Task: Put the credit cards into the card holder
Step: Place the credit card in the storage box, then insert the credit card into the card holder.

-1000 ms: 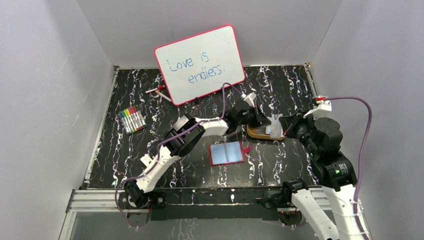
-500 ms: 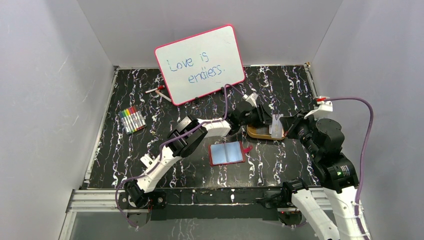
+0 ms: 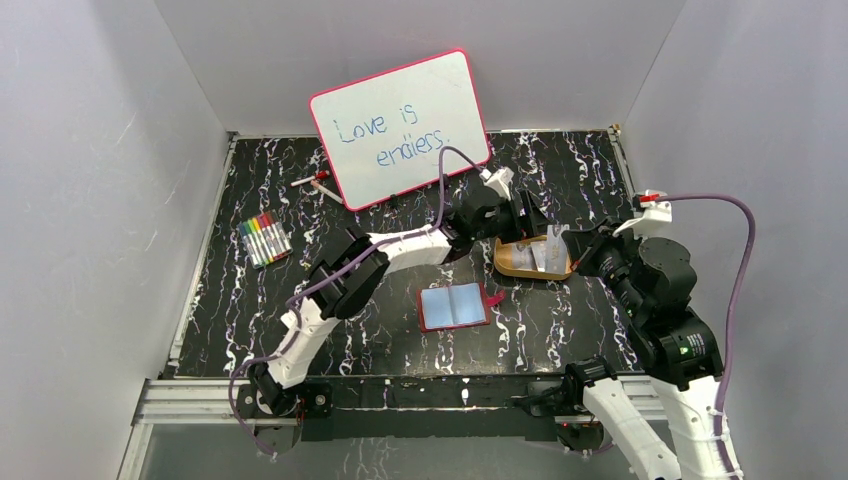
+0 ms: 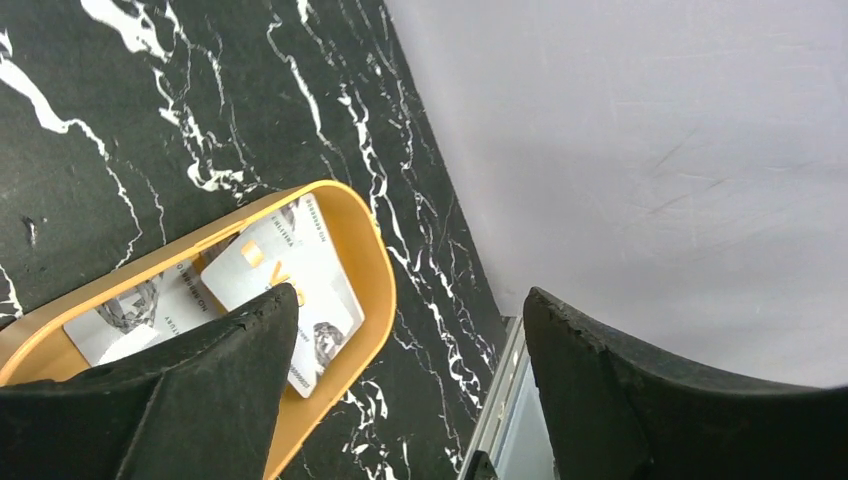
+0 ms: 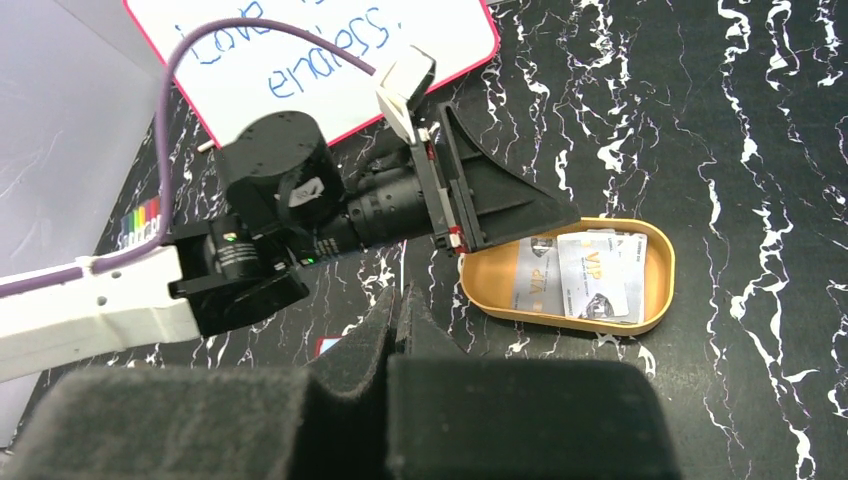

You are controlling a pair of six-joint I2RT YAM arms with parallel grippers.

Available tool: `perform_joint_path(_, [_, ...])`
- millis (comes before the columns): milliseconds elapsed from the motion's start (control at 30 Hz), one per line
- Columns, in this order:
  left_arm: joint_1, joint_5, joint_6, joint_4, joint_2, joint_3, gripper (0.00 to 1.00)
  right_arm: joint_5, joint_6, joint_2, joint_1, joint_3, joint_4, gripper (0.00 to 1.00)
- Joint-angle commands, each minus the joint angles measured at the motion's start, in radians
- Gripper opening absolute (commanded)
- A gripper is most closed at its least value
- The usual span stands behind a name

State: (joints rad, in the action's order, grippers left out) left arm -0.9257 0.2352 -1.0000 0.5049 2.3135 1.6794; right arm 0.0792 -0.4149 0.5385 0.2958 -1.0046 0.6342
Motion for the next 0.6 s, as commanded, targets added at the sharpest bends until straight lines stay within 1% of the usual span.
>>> perform_joint_path(0, [0.004,-0.058,0.065,-0.064,-0.098,-0.036,0.81,-0.009,0.001,0.005,0.005,-0.045,-0.039,0.00])
perform_joint_path(133, [0.007,-0.102,0.082,-0.054,-0.167,-0.116,0.83,-0.042,0.003,0.018,0.005,-0.054,-0.044,0.00])
perform_joint_path(233, [0.026,-0.190,0.092,-0.110,-0.279,-0.209,0.83,-0.146,0.010,0.052,0.004,-0.063,-0.057,0.00])
perform_joint_path(333, [0.077,-0.359,0.072,-0.180,-0.497,-0.395,0.83,-0.299,0.009,0.101,0.004,-0.052,-0.105,0.00])
perform_joint_path(400, [0.124,-0.456,0.059,-0.211,-0.692,-0.540,0.83,-0.410,-0.013,0.125,0.005,-0.025,-0.181,0.00])
perform_joint_path(433, [0.148,-0.478,0.064,-0.221,-0.786,-0.603,0.83,-0.470,-0.030,0.138,0.005,-0.009,-0.226,0.00])
perform_joint_path(467, [0.169,-0.477,0.079,-0.222,-0.910,-0.665,0.86,-0.523,-0.054,0.150,0.004,0.010,-0.279,0.00])
perform_joint_path(500, [0.193,-0.449,0.098,-0.208,-0.962,-0.720,0.90,-0.583,-0.081,0.168,0.005,0.033,-0.340,0.00])
perform_joint_path(533, [0.214,-0.393,0.121,-0.184,-1.067,-0.776,0.94,-0.638,-0.109,0.184,0.005,0.057,-0.400,0.00])
perform_joint_path(567, [0.237,-0.314,0.140,-0.155,-1.134,-0.827,0.96,-0.689,-0.143,0.201,0.006,0.082,-0.463,0.00])
